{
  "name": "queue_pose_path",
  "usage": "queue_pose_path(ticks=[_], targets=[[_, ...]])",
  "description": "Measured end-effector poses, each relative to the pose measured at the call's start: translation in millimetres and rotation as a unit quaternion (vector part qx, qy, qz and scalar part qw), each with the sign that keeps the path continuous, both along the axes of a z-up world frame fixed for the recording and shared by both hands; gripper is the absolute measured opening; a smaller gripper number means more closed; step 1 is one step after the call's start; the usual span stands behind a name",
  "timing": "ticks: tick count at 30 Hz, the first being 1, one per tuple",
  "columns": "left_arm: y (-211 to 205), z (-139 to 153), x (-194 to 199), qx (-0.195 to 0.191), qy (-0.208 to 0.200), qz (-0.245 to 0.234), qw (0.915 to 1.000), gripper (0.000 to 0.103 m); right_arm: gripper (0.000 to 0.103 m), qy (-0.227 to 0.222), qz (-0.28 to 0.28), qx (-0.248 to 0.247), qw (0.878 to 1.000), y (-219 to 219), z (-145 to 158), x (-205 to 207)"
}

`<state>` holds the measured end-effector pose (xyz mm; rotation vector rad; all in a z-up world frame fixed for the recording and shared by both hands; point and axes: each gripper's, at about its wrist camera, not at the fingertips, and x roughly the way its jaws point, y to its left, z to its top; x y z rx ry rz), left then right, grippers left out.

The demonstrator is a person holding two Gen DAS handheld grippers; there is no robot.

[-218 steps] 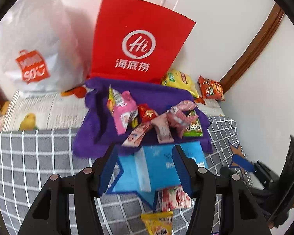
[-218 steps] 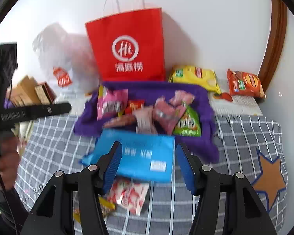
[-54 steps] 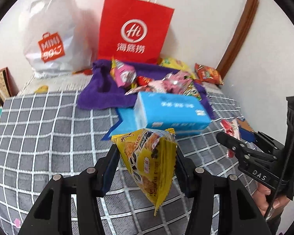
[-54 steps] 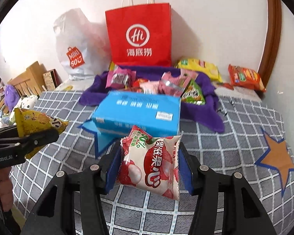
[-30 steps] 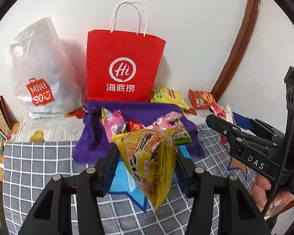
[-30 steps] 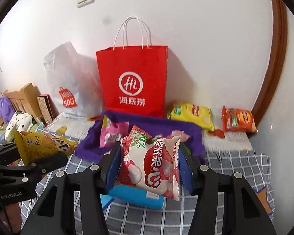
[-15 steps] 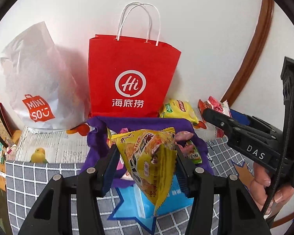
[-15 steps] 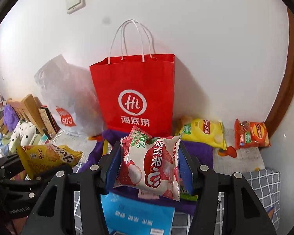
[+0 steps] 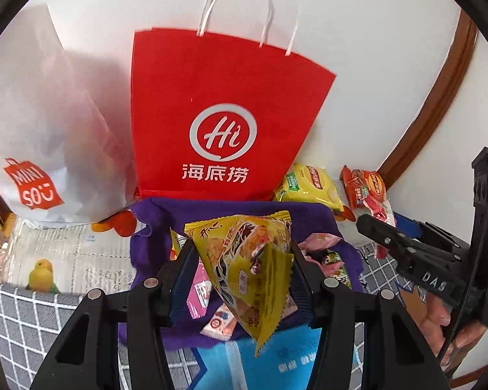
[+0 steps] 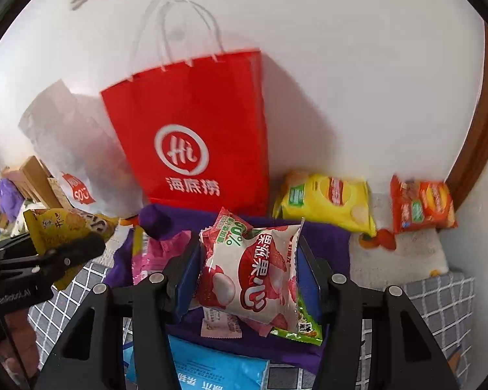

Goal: Organize snacks
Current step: 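Lower and open right gripper on the towel while left drops the yellow bag there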

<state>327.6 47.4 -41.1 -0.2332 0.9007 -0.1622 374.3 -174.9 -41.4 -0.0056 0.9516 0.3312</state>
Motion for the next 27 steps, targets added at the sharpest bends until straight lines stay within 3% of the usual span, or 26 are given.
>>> queue_pose_path(ticks=[6, 14, 19, 27], targets=[[15, -27, 17, 0.01, 0.037, 0.017, 0.9991, 0.051, 0.056, 0.013, -0.013, 0.004, 1.0, -9, -19, 14], [25, -40, 24, -0.007, 0.06, 0.02, 0.998, 0.051, 0.056, 0.064, -0.014, 0.014, 0.998, 1, -55, 29], [20, -44, 26, -0.003, 0.066, 0.014, 0.9977, 0.051, 0.058, 0.082, -0.011, -0.008, 0.997, 11, -76, 33], [6, -54, 29, 0.006, 0.077, 0.0, 0.997, 0.051, 0.067, 0.099, -0.01, -0.024, 0.995, 14, -84, 34]])
